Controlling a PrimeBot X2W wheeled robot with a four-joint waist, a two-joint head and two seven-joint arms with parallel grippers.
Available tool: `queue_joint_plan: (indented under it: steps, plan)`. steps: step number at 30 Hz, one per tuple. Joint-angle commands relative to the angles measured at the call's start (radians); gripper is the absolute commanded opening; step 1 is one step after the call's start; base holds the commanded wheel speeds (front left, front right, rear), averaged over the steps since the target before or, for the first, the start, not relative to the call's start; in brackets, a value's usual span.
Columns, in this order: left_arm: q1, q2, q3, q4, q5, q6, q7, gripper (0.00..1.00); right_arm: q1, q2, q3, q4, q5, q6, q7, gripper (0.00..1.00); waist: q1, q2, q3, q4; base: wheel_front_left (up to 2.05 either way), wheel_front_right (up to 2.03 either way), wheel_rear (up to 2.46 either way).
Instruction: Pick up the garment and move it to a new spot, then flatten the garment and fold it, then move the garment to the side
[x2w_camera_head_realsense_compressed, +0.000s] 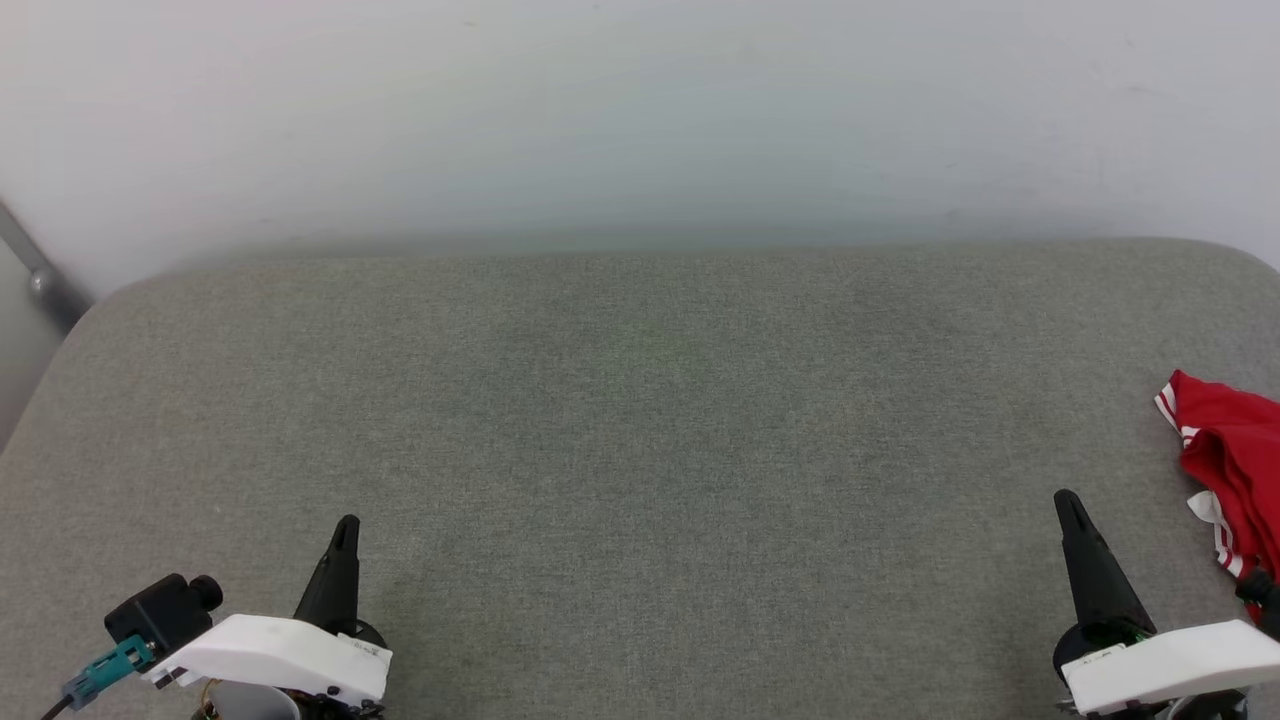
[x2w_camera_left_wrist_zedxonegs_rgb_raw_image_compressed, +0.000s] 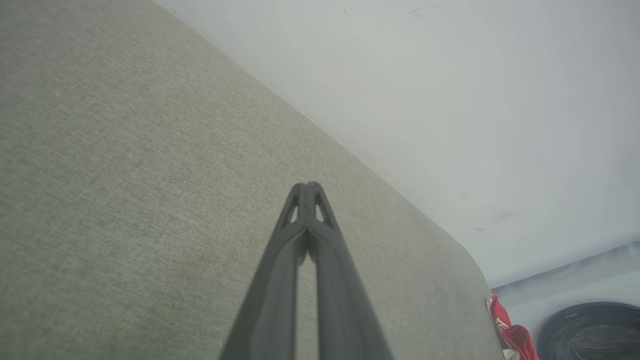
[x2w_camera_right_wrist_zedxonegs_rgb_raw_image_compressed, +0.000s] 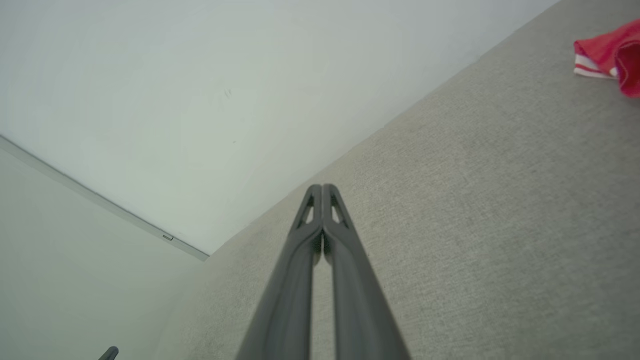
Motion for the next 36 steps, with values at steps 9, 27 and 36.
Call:
queue_joint_plan:
  steps: [9, 27, 36]
  plan:
    - [-0.038, -0.023, 0.039, 0.011, -0.107, -0.030, 0.025, 0.00, -0.047, -0.011, 0.000, 0.025, 0.139, 0.000, 0.009, 0.00, 0.0000, 0.0000, 0.000, 0.000, 0.00, 0.00, 0.00]
    - [-0.058, -0.067, 0.092, 0.044, -0.270, -0.073, 0.066, 0.00, -0.085, -0.012, -0.004, 0.079, 0.348, 0.000, 0.027, 0.00, 0.0000, 0.0000, 0.001, 0.001, 0.00, 0.00, 0.00]
    - [-0.069, -0.087, 0.116, 0.058, -0.341, -0.090, 0.086, 0.00, -0.101, -0.011, -0.007, 0.105, 0.440, 0.000, 0.036, 0.00, 0.0000, 0.0000, 0.002, 0.001, 0.00, 0.00, 0.00]
